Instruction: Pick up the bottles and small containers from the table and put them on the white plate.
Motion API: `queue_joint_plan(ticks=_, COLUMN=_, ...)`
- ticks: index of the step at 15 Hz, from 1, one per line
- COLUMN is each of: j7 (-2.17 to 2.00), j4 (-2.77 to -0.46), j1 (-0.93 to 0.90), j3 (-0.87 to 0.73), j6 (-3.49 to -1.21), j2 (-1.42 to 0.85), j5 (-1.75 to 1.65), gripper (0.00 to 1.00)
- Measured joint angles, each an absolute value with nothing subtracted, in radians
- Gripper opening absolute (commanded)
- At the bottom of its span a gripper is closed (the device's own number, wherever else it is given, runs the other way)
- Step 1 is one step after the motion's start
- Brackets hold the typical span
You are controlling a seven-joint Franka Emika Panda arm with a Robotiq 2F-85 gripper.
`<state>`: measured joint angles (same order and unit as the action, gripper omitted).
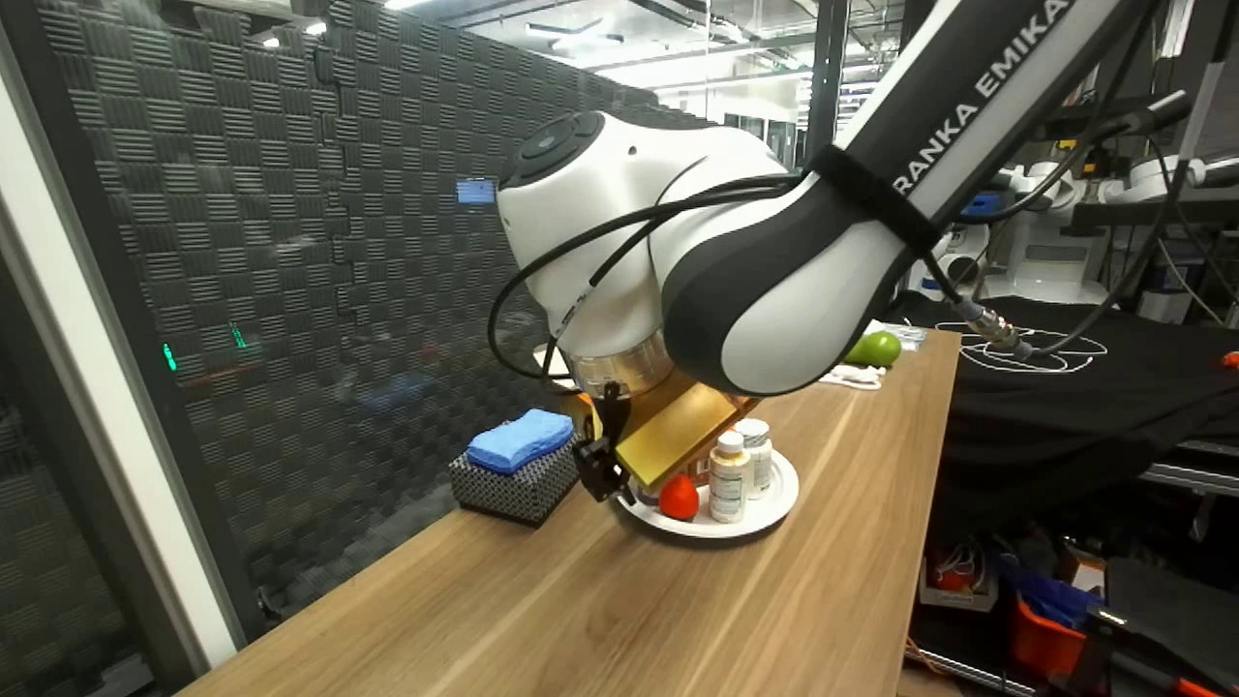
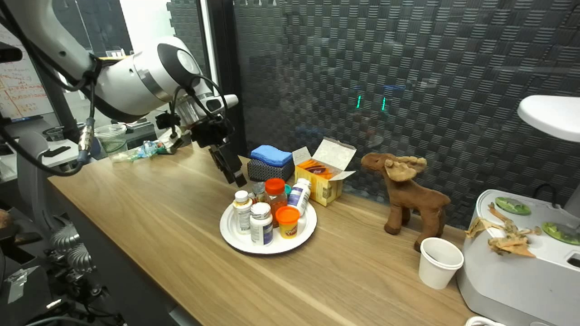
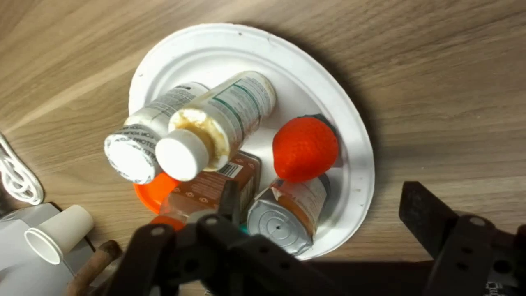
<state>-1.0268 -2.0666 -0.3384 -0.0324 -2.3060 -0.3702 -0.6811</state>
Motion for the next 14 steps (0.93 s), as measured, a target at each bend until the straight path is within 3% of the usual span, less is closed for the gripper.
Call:
queue_joint_plan(ticks=5, j7=-0.871, j4=-2.073, j1=-0.316, j3=0.057, j6=-2.308, j2=-0.309, j5=-0.608, gripper=1.00)
queue_joint_plan(ticks=14, j7=-0.342, j4=-2.186, j1=-0.303, j3=0.243, j6=-2.191, j2=0.031, j5=0.088, gripper=1.00)
